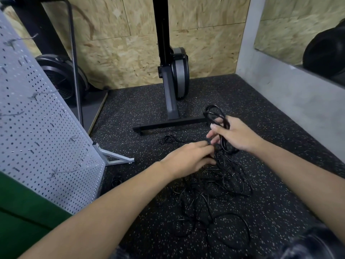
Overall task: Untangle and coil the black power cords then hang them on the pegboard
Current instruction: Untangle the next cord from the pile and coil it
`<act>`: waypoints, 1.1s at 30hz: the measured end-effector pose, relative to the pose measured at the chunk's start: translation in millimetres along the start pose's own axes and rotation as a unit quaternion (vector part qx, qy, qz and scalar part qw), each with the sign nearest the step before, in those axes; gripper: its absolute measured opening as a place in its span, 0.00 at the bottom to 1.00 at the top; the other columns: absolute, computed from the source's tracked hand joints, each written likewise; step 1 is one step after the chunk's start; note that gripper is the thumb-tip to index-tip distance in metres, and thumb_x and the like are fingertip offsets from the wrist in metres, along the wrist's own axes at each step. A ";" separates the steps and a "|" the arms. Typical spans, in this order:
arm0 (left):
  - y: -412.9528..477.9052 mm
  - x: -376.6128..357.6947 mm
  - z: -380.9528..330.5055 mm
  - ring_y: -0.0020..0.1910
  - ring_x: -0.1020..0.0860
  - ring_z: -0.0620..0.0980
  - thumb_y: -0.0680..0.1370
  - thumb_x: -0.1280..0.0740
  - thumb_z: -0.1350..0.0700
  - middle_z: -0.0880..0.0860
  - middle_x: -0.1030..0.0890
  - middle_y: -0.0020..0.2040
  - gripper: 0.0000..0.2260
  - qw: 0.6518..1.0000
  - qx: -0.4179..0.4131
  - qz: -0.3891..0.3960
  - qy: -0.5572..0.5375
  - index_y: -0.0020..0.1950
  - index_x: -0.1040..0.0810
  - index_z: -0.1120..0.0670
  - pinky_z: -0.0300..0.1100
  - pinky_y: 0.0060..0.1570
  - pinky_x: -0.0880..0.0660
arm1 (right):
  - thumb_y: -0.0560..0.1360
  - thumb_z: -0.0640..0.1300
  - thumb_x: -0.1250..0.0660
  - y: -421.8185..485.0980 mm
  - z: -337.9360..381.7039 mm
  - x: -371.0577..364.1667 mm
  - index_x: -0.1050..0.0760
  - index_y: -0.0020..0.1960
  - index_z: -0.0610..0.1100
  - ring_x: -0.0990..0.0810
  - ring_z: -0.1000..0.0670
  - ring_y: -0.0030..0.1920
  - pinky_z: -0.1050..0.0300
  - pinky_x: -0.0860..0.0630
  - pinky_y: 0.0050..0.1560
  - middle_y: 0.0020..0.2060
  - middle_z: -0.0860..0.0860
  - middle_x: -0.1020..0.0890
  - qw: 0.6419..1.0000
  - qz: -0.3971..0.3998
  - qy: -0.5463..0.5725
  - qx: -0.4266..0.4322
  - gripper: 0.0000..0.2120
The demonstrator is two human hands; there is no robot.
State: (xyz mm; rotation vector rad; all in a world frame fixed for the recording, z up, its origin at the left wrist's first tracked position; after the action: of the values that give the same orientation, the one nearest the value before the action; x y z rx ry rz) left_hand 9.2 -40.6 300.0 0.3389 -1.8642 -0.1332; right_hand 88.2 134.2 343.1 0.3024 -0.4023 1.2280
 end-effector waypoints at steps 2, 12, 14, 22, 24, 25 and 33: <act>-1.1 1.8 0.4 0.49 0.21 0.53 0.82 0.30 0.51 0.53 0.20 0.52 0.11 0.999 -0.008 -0.046 -0.006 0.54 0.21 0.58 0.46 0.49 0.24 | 0.85 0.44 0.35 -0.9 0.1 -3.1 0.22 0.55 0.44 0.13 0.52 0.42 0.62 0.21 0.47 0.44 0.52 0.12 0.998 0.040 -0.042 -0.006 0.05; 4.0 20.1 1.9 0.36 0.23 0.48 0.79 0.29 0.41 0.48 0.21 0.38 0.19 0.980 0.081 -0.175 -0.051 0.49 0.25 0.57 0.45 0.36 0.27 | 0.78 0.73 0.49 -5.2 3.8 -22.2 0.17 0.50 0.43 0.19 0.57 0.33 0.59 0.26 0.43 0.33 0.51 0.16 0.983 0.152 0.040 -0.095 0.36; 2.9 23.0 3.3 0.35 0.23 0.48 0.79 0.29 0.42 0.47 0.21 0.37 0.17 0.979 0.074 -0.183 -0.047 0.49 0.23 0.56 0.46 0.35 0.27 | 0.75 0.74 0.44 -4.5 5.0 -20.8 0.20 0.47 0.38 0.24 0.57 0.31 0.62 0.29 0.37 0.37 0.50 0.16 0.979 0.182 0.031 -0.083 0.38; 2.6 37.5 12.7 0.32 0.26 0.44 0.72 0.22 0.40 0.47 0.23 0.32 0.20 0.982 0.120 -0.140 -0.046 0.41 0.25 0.53 0.45 0.32 0.27 | 0.78 0.39 0.27 -3.5 -2.9 -16.7 0.20 0.43 0.44 0.18 0.51 0.40 0.55 0.22 0.46 0.38 0.50 0.17 0.949 0.296 -0.033 -0.104 0.05; 3.8 40.8 12.7 0.38 0.24 0.43 0.76 0.22 0.46 0.46 0.21 0.39 0.14 0.990 0.090 -0.097 -0.058 0.45 0.23 0.53 0.40 0.37 0.27 | 0.82 0.42 0.31 -3.8 -5.1 -18.0 0.19 0.46 0.41 0.19 0.53 0.38 0.55 0.22 0.47 0.40 0.49 0.15 0.941 0.305 -0.075 -0.127 0.07; 3.7 41.2 12.2 0.41 0.25 0.40 0.77 0.23 0.50 0.46 0.21 0.44 0.11 0.992 0.076 -0.080 -0.066 0.49 0.22 0.53 0.35 0.40 0.29 | 0.83 0.43 0.32 -4.6 -5.1 -19.0 0.19 0.47 0.41 0.18 0.54 0.38 0.52 0.22 0.50 0.41 0.49 0.15 0.935 0.311 -0.106 -0.131 0.08; -5.6 39.6 20.7 0.41 0.25 0.46 0.72 0.19 0.44 0.50 0.22 0.43 0.18 0.980 0.116 -0.115 -0.113 0.49 0.22 0.53 0.37 0.40 0.26 | 0.85 0.50 0.35 -11.3 1.5 -19.1 0.18 0.51 0.42 0.19 0.54 0.38 0.59 0.22 0.47 0.33 0.56 0.19 0.926 0.324 -0.173 -0.083 0.13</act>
State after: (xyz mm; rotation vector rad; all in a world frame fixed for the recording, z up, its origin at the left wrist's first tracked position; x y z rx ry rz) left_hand -20.6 -59.3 328.1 0.7267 -2.0663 -0.1148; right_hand 93.4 113.9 335.7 0.2458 -0.9626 1.7787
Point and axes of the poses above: each hand's wrist, its own y-axis towards the middle knuckle, its own x-axis out of the back of the hand, z = x × y, the point moved 1 cm from there along y, towards the middle knuckle
